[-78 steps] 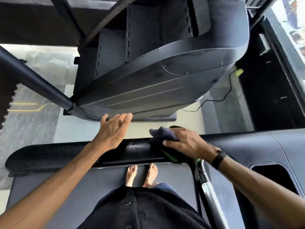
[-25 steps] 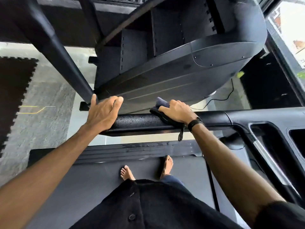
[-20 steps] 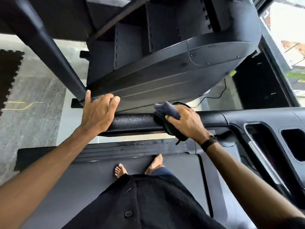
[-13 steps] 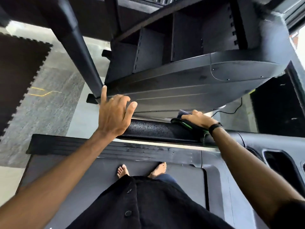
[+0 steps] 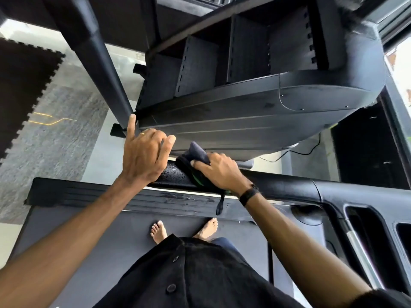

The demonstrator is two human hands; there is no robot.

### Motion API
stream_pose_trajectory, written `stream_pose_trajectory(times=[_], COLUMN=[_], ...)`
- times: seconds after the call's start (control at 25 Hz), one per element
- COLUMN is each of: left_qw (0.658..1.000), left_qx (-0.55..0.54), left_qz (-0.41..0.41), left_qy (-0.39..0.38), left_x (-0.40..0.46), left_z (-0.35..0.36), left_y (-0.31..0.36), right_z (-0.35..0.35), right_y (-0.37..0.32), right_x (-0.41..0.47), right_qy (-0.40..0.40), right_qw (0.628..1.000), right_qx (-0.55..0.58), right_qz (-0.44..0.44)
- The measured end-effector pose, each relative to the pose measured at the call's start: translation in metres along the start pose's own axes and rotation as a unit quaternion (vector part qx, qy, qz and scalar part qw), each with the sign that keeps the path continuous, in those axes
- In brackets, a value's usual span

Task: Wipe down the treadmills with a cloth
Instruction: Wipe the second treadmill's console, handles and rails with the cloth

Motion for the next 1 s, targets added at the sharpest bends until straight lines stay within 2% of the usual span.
stream_pose_trajectory(times=[0.12,0.24,0.4,0.56,0.6,0.8,1.0], left_qw=[1.0,0.999,0.994,0.982,0.982,0.983,0.991], left_qx=[-0.001,-0.012,-0.04,-0.061,-0.065,-0.06,-0.105], left_qz=[0.0,0.009,0.047,0.122,0.123,0.084,0.042], left_qy=[0.011,0.028,0.089,0.129,0.13,0.149,0.075], left_x=[-0.004,-0.012,-0.014,-0.021,-0.021,-0.021,-0.018], left_z=[-0.003,-0.006,-0.019,-0.027,-0.028,-0.031,-0.019], left_y=[0.001,0.002,0.007,0.016,0.017,0.004,-0.011], right_z=[-0.021,-0.034,-0.025,0.013,0.021,0.031,0.003], right_y=[0.013,0.052,0.09,0.049,0.034,-0.011,-0.02], right_x=[-0.032,-0.038,-0.01,0.039,0.048,0.051,-0.005], right_qy=[0.057,0.038,-0.061,-0.207,-0.215,-0.13,0.001], right_qw=[0.998,0.998,0.99,0.976,0.974,0.989,0.999], right_qx=[-0.007,-0.024,-0.006,0.031,0.042,0.051,-0.01], right_qz=[-0.034,0.041,0.123,0.066,0.058,0.052,-0.053])
Point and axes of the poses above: each hand's wrist, its own x-axis towards the middle knuckle, its own z-axis out of the palm, y = z × x, the point moved 9 cm from there along x, towards the middle knuckle, and after that the axes turned 4 degrees about -z, right-handed, at the moved point
